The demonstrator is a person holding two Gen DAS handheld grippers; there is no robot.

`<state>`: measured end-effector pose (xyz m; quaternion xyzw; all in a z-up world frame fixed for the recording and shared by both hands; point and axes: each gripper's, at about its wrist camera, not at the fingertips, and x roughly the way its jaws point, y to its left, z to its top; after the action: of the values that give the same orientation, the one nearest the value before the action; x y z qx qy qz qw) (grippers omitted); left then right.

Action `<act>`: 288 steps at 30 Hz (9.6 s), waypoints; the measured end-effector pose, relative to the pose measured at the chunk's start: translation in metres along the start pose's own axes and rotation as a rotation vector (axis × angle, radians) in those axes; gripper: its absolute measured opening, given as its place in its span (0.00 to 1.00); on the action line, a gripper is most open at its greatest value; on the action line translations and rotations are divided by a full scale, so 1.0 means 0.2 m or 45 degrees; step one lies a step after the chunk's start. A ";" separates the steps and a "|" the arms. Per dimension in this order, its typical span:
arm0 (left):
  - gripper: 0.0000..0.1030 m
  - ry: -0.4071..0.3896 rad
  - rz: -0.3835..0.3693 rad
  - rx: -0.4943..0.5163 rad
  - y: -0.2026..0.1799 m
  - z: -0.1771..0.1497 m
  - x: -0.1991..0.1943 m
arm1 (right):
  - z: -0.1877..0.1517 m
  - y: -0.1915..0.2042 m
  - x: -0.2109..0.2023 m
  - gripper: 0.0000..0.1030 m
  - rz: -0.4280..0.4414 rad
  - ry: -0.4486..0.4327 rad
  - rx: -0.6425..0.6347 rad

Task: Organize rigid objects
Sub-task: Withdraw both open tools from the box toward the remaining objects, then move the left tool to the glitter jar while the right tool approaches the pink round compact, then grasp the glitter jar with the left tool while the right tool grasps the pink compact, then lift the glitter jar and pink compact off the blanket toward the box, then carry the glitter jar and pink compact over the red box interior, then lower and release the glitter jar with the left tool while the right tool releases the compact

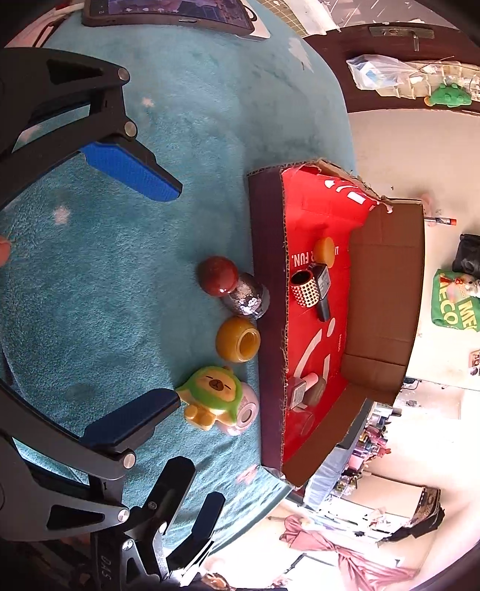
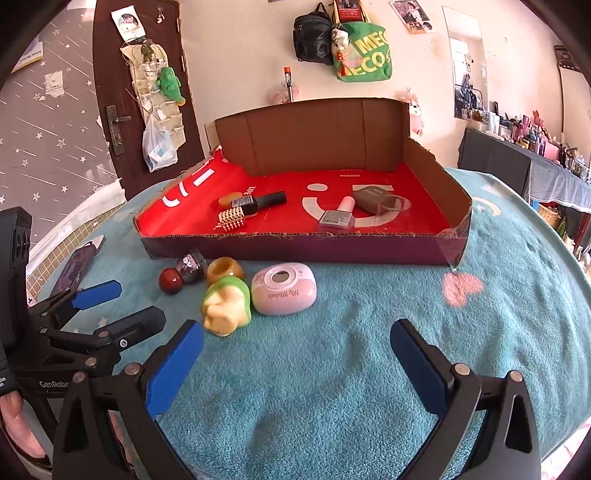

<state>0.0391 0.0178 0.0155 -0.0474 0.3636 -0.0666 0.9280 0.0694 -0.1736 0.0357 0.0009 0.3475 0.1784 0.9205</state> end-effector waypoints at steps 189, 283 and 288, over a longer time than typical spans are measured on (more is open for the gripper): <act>0.28 -0.102 -0.208 0.130 -0.06 0.40 -0.06 | 0.35 0.04 -0.01 0.54 0.191 -0.054 -0.100; 0.29 0.162 -0.044 0.108 0.05 0.60 0.61 | 0.55 -0.18 0.68 0.54 -0.137 0.215 -0.077; 0.29 0.161 -0.019 0.127 0.03 0.60 0.61 | 0.55 -0.18 0.68 0.54 -0.137 0.216 -0.078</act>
<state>0.2101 0.0099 0.0201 0.0007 0.4173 -0.0944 0.9038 0.2464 -0.1491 0.0282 -0.0612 0.4183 0.1386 0.8956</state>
